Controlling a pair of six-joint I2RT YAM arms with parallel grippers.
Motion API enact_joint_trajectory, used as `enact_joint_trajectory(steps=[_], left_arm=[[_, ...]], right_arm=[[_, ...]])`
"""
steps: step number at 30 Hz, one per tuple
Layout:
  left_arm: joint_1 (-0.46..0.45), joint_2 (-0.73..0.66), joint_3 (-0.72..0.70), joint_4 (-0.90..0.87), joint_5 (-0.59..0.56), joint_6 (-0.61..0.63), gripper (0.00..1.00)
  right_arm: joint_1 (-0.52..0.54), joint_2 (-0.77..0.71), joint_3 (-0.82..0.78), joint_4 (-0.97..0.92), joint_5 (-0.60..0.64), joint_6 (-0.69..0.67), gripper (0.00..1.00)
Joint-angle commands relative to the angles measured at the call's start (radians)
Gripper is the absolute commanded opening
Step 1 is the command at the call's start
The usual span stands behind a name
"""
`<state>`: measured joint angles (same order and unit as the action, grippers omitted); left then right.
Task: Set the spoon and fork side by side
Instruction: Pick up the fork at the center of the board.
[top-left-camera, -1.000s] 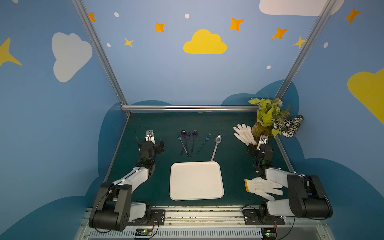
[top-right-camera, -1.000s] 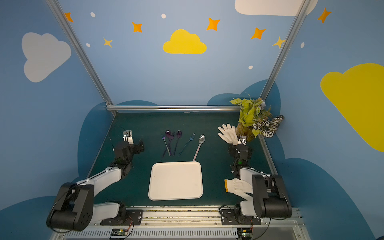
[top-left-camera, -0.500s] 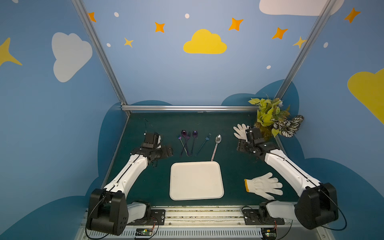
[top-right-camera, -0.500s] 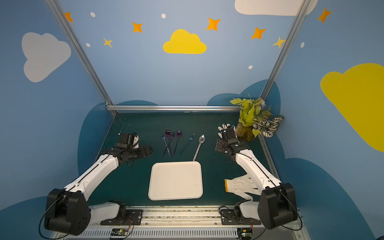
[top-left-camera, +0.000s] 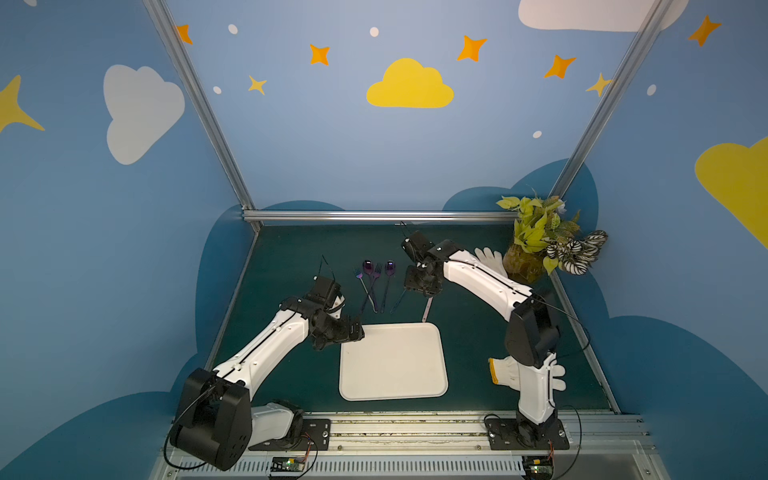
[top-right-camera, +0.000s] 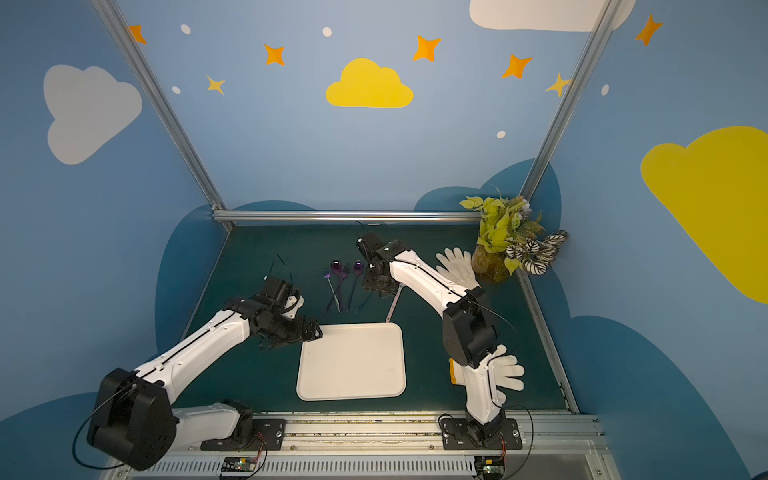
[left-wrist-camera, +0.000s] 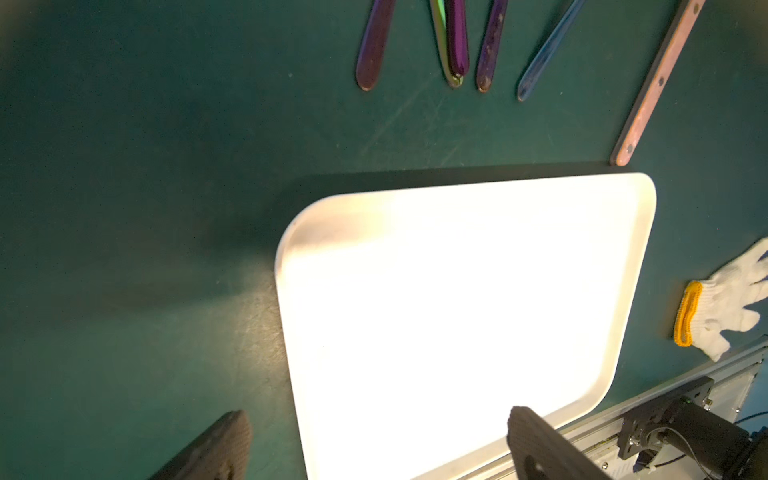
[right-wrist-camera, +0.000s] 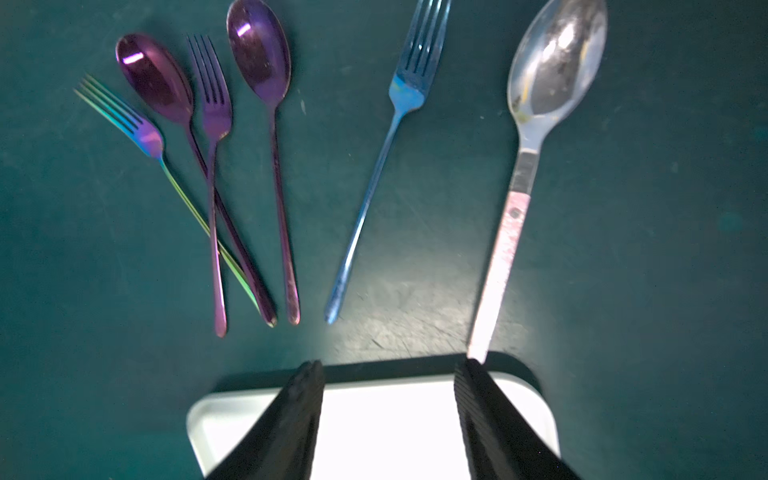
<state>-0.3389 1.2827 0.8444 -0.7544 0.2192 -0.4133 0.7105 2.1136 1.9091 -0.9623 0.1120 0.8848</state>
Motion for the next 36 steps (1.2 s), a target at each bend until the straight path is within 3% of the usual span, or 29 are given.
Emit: enact_joint_trajectory(steps=[1, 7, 28, 36], left_arm=[[-0.003, -0.001, -0.038, -0.017, 0.023, 0.049, 1.00], [-0.007, -0.074, -0.080, 0.009, 0.058, 0.058, 1.00], [-0.011, -0.153, -0.104, 0.040, 0.052, 0.060, 1.00], [-0.010, -0.139, -0.102, 0.043, 0.038, 0.061, 1.00]], right_arm=[[-0.009, 0.099, 0.110, -0.066, 0.005, 0.119, 0.53], [-0.009, 0.271, 0.294, -0.094, 0.004, 0.161, 0.48], [-0.029, 0.374, 0.323, -0.069, 0.025, 0.230, 0.36], [-0.037, 0.398, 0.335, -0.071, 0.014, 0.218, 0.24]])
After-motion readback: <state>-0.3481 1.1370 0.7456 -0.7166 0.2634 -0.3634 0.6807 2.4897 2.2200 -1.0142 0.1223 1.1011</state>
